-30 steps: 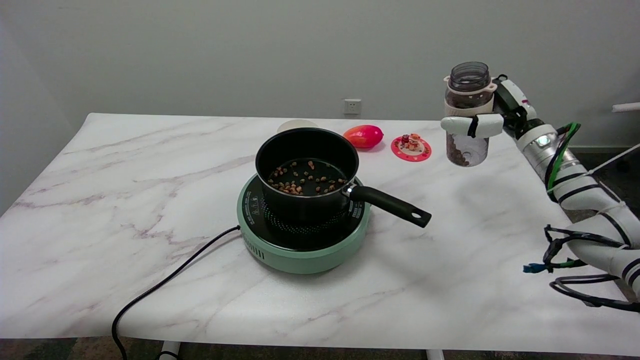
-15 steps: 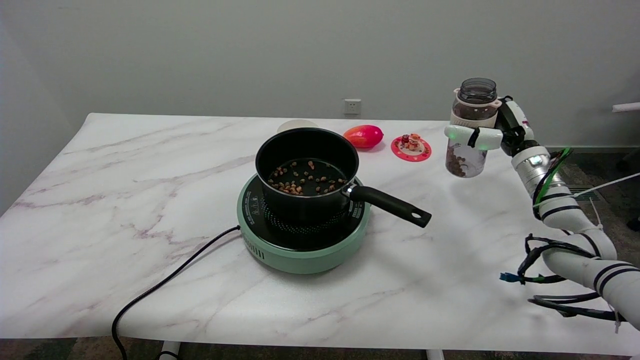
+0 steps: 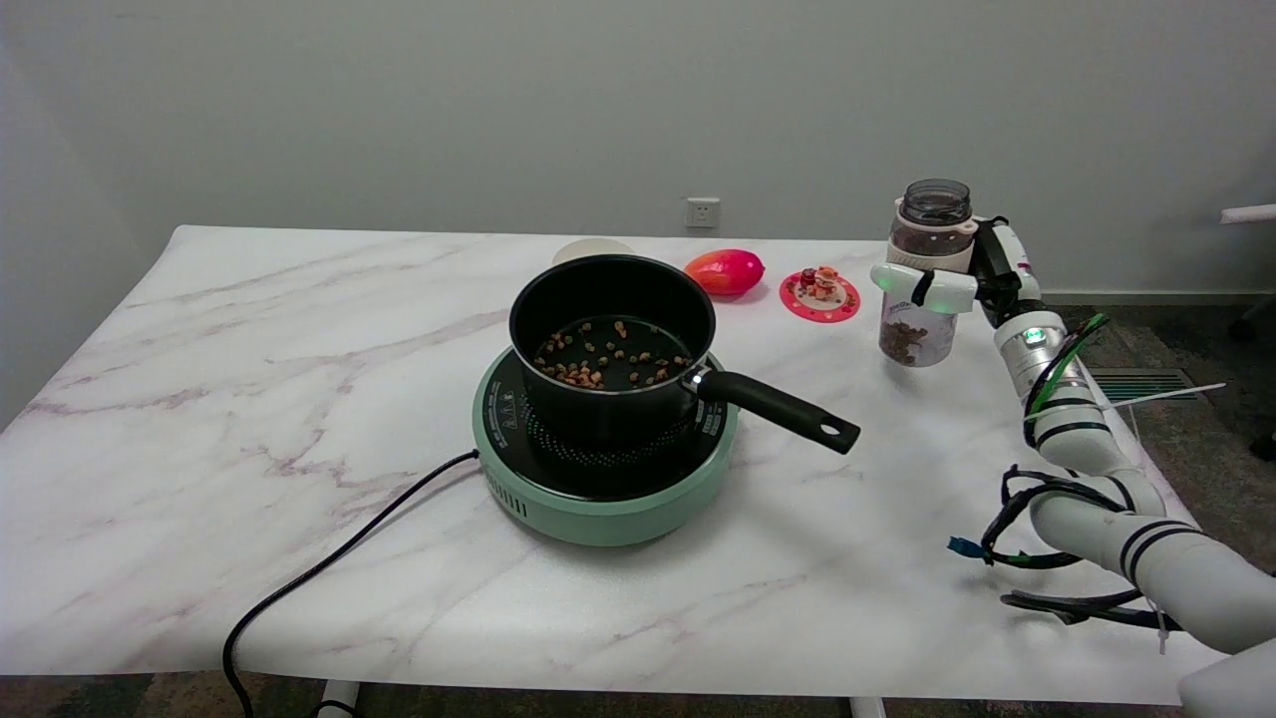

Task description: Place the bottle onto the table.

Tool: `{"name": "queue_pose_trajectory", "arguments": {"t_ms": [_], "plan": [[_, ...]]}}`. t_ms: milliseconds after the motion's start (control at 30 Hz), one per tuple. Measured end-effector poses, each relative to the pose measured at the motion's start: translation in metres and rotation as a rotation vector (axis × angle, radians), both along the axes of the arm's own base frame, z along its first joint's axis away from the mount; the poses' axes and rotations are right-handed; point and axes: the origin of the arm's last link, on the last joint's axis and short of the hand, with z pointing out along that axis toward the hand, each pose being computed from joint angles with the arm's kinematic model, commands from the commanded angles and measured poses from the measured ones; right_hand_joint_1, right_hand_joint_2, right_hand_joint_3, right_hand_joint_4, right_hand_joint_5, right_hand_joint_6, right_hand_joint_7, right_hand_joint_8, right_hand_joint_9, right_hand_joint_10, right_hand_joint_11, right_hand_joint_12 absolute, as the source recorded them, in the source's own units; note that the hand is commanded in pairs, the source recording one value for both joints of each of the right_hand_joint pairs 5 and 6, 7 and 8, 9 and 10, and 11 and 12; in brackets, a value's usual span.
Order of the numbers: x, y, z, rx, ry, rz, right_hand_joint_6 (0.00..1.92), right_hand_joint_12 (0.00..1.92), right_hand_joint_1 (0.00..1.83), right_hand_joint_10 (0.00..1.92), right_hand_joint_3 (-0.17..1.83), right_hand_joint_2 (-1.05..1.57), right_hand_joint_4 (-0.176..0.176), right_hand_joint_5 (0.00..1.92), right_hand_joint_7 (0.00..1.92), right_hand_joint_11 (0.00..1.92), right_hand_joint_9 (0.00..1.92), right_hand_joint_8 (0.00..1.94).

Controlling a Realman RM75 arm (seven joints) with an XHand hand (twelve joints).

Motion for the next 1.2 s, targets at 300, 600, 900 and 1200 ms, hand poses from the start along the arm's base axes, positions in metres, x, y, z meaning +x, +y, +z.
{"name": "queue_pose_trajectory", "arguments": {"t_ms": [300, 600, 900, 1200], "plan": [[-0.010, -0.003, -0.007, -0.025, -0.012, 0.003, 1.63, 1.20, 1.45, 1.36, 0.61, 0.99, 0.000, 1.63, 1.75, 1.20, 1.36, 1.75], [-0.015, -0.001, -0.010, -0.040, -0.020, 0.021, 1.64, 1.21, 1.45, 1.36, 0.61, 1.00, 0.000, 1.64, 1.76, 1.21, 1.36, 1.76], [-0.020, 0.004, -0.012, -0.052, -0.028, 0.035, 1.64, 1.21, 1.44, 1.37, 0.60, 1.03, 0.000, 1.64, 1.75, 1.21, 1.37, 1.75], [-0.028, 0.012, -0.016, -0.058, -0.034, 0.045, 1.64, 1.22, 1.45, 1.36, 0.61, 0.99, 0.000, 1.64, 1.75, 1.22, 1.36, 1.75]]}}
